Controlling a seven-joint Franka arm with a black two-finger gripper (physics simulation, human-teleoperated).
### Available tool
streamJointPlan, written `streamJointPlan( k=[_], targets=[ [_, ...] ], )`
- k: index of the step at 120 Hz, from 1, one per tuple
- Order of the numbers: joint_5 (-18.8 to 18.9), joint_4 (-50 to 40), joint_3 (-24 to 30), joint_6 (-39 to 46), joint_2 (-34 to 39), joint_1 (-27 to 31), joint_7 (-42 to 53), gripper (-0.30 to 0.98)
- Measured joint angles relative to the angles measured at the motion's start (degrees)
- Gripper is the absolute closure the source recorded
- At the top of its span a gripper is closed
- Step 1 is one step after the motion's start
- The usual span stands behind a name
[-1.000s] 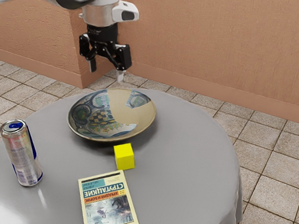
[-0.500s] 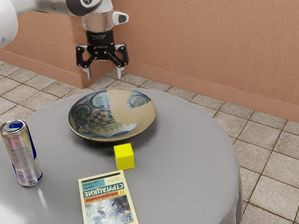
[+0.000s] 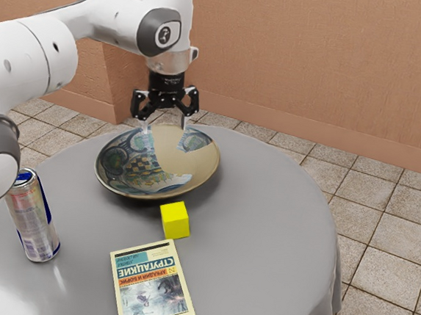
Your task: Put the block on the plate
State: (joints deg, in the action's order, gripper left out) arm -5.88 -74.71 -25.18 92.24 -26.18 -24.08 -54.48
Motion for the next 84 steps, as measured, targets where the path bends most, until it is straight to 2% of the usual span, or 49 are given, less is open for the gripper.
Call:
streamJointPlan(
  k=[15, 43, 62, 84],
  targets=[
    [-1.26, -0.87, 0.82, 2.95, -1.85, -0.22, -4.41, 0.0],
    [-1.44, -8.69, 3.91, 8.56, -1.12, 0.1, -9.36, 0.0],
    [0.66, -12.83, 7.44, 11.87, 0.7, 1.42, -10.48, 0.0],
    [2.0, -20.48, 8.11, 16.58, 3.7, 2.19, -9.21, 0.0]
  ],
)
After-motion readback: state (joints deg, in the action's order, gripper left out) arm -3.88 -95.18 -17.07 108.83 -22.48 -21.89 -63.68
